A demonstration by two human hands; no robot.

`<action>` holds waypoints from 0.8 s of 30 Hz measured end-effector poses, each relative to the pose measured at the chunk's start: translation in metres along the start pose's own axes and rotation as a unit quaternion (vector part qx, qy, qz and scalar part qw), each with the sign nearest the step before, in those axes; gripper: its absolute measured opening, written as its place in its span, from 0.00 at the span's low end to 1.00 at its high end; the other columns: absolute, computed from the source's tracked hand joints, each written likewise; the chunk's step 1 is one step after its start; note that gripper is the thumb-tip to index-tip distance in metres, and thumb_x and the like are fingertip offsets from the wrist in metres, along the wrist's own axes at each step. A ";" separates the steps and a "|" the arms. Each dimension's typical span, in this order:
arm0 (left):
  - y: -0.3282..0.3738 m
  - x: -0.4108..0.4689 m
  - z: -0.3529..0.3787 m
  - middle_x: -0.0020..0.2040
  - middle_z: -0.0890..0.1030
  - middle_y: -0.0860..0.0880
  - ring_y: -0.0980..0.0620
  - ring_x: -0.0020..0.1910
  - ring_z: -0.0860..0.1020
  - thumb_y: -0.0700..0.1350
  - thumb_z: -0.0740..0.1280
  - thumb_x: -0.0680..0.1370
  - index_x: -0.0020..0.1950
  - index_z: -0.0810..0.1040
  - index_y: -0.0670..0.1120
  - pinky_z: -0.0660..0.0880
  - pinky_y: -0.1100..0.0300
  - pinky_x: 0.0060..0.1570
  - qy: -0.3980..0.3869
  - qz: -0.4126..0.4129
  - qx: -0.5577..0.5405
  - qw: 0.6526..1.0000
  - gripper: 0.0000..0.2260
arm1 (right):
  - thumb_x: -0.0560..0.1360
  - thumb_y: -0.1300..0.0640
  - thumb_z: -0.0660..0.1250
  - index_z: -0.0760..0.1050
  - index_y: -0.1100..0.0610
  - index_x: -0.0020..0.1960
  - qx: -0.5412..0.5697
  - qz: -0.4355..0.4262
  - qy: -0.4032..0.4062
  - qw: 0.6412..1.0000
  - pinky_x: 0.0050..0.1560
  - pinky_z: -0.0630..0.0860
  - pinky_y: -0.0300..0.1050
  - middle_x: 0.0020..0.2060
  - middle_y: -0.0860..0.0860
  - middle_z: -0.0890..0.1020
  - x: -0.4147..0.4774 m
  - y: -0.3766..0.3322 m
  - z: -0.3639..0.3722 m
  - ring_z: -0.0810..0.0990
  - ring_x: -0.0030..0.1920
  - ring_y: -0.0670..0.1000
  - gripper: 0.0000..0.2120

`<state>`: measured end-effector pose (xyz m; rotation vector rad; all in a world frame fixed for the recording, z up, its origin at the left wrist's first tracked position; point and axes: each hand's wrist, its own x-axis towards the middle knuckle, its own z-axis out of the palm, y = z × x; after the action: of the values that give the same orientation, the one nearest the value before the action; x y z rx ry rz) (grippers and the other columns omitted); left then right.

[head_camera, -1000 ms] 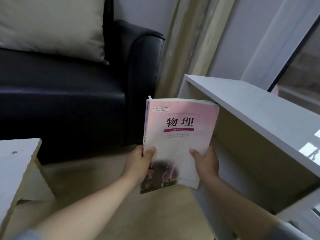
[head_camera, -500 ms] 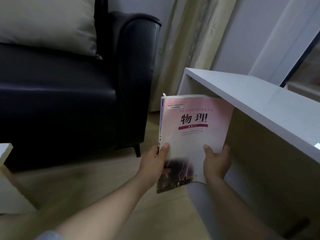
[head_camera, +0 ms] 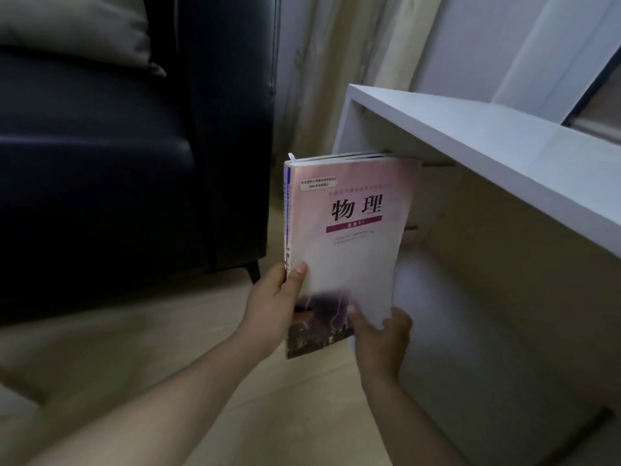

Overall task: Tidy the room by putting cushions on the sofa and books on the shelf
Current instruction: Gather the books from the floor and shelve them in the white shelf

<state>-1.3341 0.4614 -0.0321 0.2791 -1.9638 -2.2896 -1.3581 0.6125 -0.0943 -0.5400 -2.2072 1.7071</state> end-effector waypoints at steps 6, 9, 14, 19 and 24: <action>-0.002 0.006 0.000 0.54 0.77 0.50 0.51 0.52 0.77 0.51 0.58 0.81 0.55 0.72 0.52 0.81 0.48 0.47 -0.019 0.005 0.002 1.000 0.07 | 0.72 0.54 0.74 0.65 0.60 0.73 -0.004 0.040 -0.096 0.995 0.67 0.70 0.51 0.67 0.55 0.71 0.015 0.015 -0.003 0.72 0.66 0.55 0.34; -0.004 0.010 0.008 0.55 0.76 0.51 0.49 0.55 0.77 0.53 0.59 0.80 0.58 0.71 0.51 0.80 0.47 0.50 -0.040 0.015 0.018 0.999 0.10 | 0.75 0.58 0.71 0.60 0.58 0.76 0.070 0.073 -0.129 0.986 0.69 0.70 0.55 0.70 0.54 0.68 0.020 0.016 -0.007 0.72 0.66 0.53 0.33; -0.003 0.025 0.031 0.56 0.76 0.50 0.48 0.54 0.77 0.54 0.59 0.80 0.58 0.71 0.53 0.82 0.53 0.46 -0.064 0.013 0.020 0.998 0.09 | 0.76 0.61 0.68 0.57 0.57 0.77 0.132 0.082 -0.134 0.979 0.70 0.69 0.55 0.70 0.52 0.69 0.040 0.014 -0.002 0.70 0.69 0.54 0.33; -0.002 0.047 0.045 0.56 0.76 0.49 0.49 0.54 0.77 0.55 0.59 0.80 0.50 0.71 0.56 0.82 0.55 0.43 -0.088 0.017 0.025 0.996 0.05 | 0.76 0.59 0.69 0.56 0.55 0.77 0.155 0.093 -0.111 0.977 0.71 0.67 0.55 0.74 0.57 0.65 0.057 0.014 0.007 0.67 0.72 0.55 0.35; -0.002 0.070 0.052 0.54 0.76 0.50 0.50 0.53 0.77 0.55 0.58 0.80 0.52 0.72 0.53 0.82 0.57 0.42 -0.095 0.015 0.023 0.995 0.07 | 0.77 0.59 0.68 0.55 0.56 0.78 0.125 0.075 -0.093 0.985 0.62 0.65 0.40 0.75 0.56 0.63 0.080 0.014 0.017 0.64 0.74 0.53 0.35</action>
<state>-1.4139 0.4977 -0.0308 0.0341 -2.0945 -2.3316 -1.4345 0.6385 -0.1114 -0.5115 -2.0707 2.1559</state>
